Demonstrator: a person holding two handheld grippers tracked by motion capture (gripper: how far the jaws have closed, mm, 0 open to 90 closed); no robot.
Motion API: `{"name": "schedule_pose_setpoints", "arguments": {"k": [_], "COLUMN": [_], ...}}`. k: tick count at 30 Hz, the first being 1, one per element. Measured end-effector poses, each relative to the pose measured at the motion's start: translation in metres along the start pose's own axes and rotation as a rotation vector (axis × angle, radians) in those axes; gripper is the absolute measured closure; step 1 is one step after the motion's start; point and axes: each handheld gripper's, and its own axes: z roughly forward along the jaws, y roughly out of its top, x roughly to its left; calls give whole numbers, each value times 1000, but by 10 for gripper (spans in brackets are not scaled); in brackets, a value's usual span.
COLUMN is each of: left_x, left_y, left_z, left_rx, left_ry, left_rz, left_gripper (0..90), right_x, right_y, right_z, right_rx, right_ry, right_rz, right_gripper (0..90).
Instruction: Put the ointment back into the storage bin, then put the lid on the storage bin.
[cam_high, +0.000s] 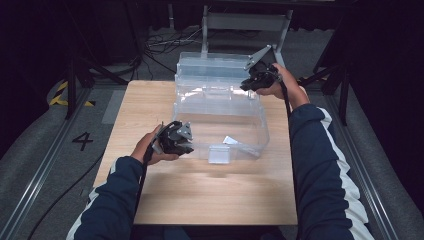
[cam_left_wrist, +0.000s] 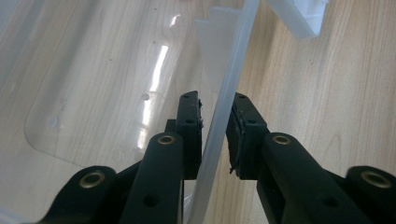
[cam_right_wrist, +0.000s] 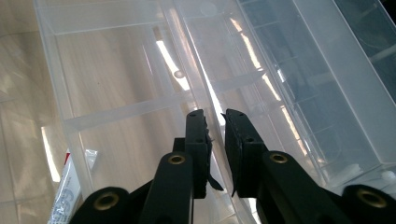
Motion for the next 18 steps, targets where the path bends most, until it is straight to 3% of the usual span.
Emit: {"name": "schedule_pose_setpoints", "arguments": {"k": [18], "left_x": [1], "left_y": [-2], "left_z": [0], "left_rx": [-24], "left_ry": [-8], "left_rz": [-26], "left_gripper": [761], "right_x": [-1], "right_y": [4], "right_z": [-2], "right_rx": [18], "right_ry": [40], "right_rz": [-30], "right_gripper": [843]}}
